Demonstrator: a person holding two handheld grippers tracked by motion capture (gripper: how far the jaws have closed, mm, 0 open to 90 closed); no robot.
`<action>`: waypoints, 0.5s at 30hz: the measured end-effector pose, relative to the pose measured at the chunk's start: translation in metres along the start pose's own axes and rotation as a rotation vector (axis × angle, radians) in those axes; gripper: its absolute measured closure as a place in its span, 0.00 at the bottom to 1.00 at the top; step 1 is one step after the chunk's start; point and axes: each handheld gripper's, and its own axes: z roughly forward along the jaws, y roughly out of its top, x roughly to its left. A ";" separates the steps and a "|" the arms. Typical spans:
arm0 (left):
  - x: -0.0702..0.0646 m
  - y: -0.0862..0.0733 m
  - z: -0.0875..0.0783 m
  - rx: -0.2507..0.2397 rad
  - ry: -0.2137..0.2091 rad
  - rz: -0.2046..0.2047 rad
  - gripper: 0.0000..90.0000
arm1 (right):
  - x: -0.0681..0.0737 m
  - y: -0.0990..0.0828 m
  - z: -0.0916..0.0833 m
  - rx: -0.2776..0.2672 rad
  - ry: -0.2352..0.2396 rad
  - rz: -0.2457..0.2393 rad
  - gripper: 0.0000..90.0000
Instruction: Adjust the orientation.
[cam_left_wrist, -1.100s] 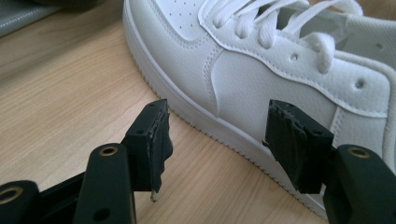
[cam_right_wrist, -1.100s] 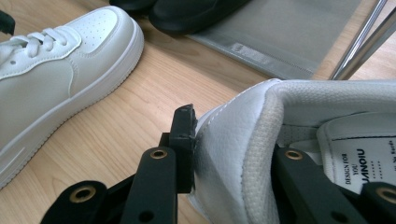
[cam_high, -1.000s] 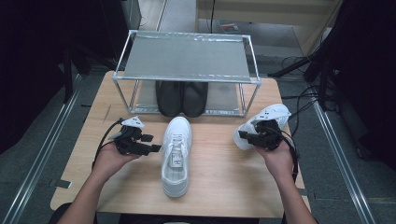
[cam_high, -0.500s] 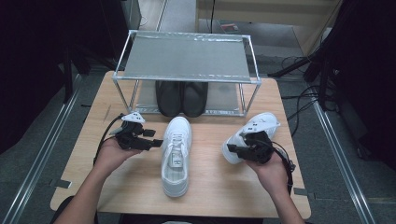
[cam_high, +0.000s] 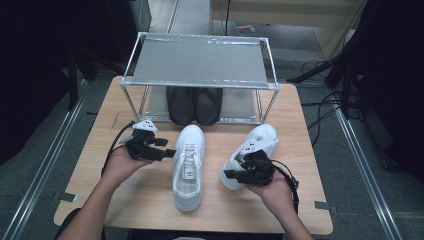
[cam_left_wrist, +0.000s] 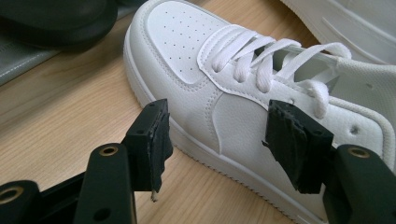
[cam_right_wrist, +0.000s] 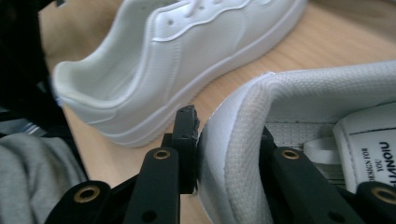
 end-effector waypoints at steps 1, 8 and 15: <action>0.000 0.000 0.000 -0.001 0.001 0.000 0.45 | 0.002 0.000 0.002 0.003 0.012 -0.003 0.82; 0.000 0.000 0.000 0.004 -0.003 0.002 0.45 | 0.015 -0.004 0.017 0.059 0.046 -0.023 0.82; -0.001 0.000 0.002 0.009 -0.003 0.002 0.44 | 0.025 -0.005 0.029 0.082 0.083 -0.036 0.82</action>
